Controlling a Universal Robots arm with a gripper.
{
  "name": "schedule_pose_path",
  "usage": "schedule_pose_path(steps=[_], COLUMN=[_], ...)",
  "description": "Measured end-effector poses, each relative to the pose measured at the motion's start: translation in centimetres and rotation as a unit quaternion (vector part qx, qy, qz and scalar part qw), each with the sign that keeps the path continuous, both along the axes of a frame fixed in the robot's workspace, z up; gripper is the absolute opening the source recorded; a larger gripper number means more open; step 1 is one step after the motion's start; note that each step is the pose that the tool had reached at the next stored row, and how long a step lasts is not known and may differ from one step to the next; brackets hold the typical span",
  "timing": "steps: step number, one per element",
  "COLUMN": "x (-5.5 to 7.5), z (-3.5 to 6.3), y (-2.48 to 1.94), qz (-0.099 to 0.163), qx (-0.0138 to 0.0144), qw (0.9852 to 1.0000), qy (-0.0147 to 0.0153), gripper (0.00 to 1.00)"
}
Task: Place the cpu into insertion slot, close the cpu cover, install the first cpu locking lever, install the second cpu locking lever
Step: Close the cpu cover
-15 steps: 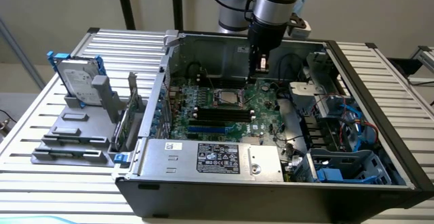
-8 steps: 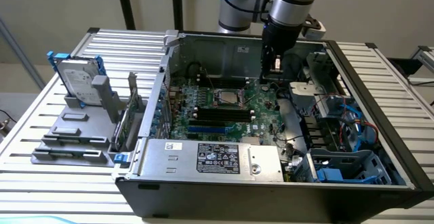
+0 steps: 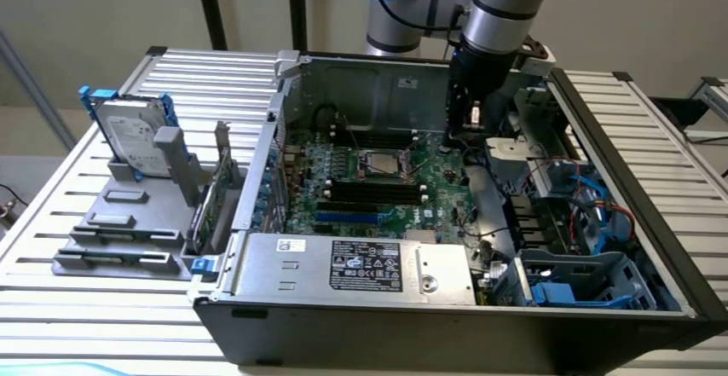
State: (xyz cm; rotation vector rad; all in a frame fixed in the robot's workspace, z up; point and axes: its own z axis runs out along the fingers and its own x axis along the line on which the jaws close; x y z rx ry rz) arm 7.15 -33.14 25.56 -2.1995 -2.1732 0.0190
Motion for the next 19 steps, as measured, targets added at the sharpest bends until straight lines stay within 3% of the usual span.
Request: schedule_pose_path(steps=[4, 6, 7, 9, 11, 15, 19], x=[-0.2, -0.6, -0.8, -1.2, -1.6, -2.8, -4.3], z=[-0.70, -0.89, -0.91, -0.91, -0.91, -0.90, -0.90], y=[-0.17, -0.17, -0.18, -0.18, -0.18, -0.18, -0.21], qz=[0.001, 0.001, 0.001, 0.001, 0.001, 0.001, 0.001], qx=[0.0001, 0.0000, 0.0000, 0.0000, 0.0000, 0.0001, 0.0001], qw=[1.0000, 1.0000, 1.0000, 0.9999, 0.9998, 0.9997, 0.9996], qy=[0.0005, 0.0024, 0.0052, 0.0147, 0.0208, 0.0252, 0.0271], gripper=[0.11, 0.11, 0.11, 0.11, 0.11, 0.11, 0.11])
